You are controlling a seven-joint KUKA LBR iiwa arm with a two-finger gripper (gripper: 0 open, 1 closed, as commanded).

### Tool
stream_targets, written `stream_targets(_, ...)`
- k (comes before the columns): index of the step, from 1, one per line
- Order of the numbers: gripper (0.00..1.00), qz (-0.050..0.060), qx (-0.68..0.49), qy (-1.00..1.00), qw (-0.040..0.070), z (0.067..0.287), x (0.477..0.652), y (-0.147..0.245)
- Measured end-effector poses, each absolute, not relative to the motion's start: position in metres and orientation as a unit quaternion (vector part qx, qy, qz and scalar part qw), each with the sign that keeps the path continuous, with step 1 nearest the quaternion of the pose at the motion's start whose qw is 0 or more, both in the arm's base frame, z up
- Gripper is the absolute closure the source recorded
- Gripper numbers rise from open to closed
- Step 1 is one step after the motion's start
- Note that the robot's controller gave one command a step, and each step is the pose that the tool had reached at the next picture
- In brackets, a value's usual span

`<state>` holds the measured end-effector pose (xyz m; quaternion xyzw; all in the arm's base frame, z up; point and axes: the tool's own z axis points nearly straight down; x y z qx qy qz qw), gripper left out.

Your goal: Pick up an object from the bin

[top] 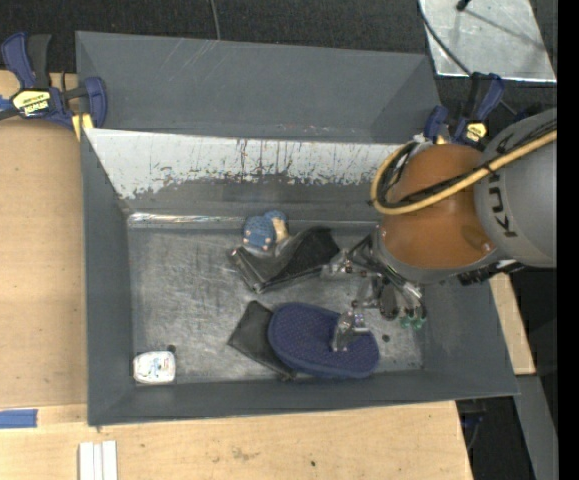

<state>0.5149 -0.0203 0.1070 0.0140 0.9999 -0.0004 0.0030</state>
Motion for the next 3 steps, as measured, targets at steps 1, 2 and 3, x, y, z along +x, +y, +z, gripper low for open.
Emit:
stream_targets(1, 1.00, 0.000, 0.014, 1.000, 0.002, 0.1067, 0.5145, -0.0200)
stream_targets(2, 0.00, 0.000, 0.014, 1.000, 0.002, 0.1071, 0.5149, -0.0199)
stream_targets(3, 1.00, 0.000, 0.014, 1.000, 0.002, 0.1067, 0.5145, -0.0198)
